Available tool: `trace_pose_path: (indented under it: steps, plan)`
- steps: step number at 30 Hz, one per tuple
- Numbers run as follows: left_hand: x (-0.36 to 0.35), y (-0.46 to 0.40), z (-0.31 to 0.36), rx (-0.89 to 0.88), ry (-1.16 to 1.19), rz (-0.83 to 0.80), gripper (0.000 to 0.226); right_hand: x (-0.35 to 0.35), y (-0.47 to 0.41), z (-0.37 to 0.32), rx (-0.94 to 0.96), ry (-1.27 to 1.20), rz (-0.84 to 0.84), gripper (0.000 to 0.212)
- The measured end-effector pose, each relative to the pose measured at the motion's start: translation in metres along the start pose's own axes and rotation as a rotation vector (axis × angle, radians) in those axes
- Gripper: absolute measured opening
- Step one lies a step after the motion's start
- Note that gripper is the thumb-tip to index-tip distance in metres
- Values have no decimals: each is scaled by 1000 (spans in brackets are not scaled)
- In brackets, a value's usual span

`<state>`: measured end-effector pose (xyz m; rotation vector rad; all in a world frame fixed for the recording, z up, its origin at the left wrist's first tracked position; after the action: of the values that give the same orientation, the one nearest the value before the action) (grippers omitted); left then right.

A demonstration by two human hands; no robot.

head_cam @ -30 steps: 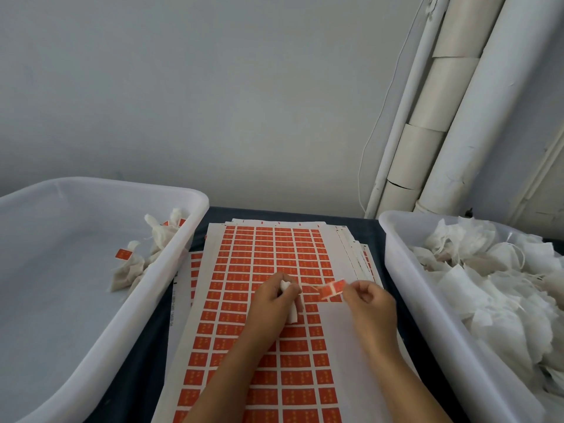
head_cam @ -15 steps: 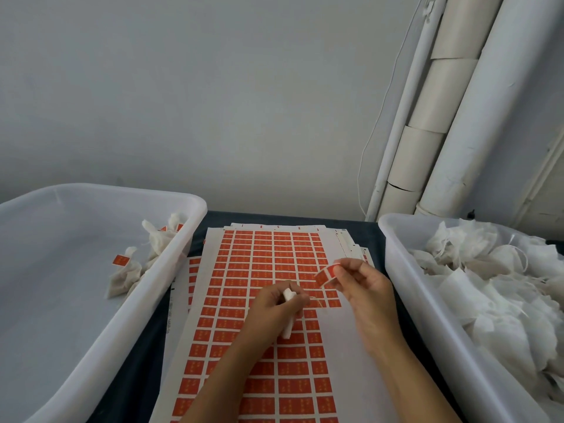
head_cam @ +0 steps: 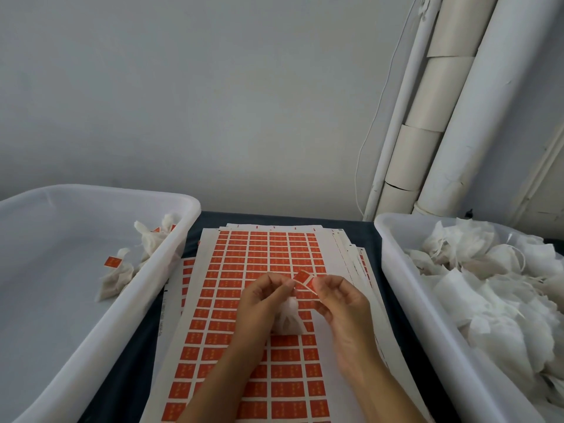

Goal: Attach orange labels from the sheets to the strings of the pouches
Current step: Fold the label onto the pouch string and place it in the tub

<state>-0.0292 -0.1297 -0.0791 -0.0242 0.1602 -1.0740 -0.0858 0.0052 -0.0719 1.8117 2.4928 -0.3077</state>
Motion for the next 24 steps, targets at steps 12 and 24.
trace_pose_path:
  steps: [12, 24]
  plan:
    - [-8, 2, 4, -50, -97, -95, 15, 0, -3, 10, -44, 17, 4, 13]
    - [-6, 2, 1, -8, -76, -68, 15, -2, 0, 13, -57, 79, 10, 15]
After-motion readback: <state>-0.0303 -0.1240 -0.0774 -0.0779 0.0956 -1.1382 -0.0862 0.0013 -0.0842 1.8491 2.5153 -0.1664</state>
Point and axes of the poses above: each hand's wrist, its own y-axis away from the middle knuckle, its own x-axis out of the back of the hand, z = x × y, the point moved 7 cm from there along -y, towards the middle knuckle, and after that the axes turned 4 degrees about -z, right-handed, at the moved point
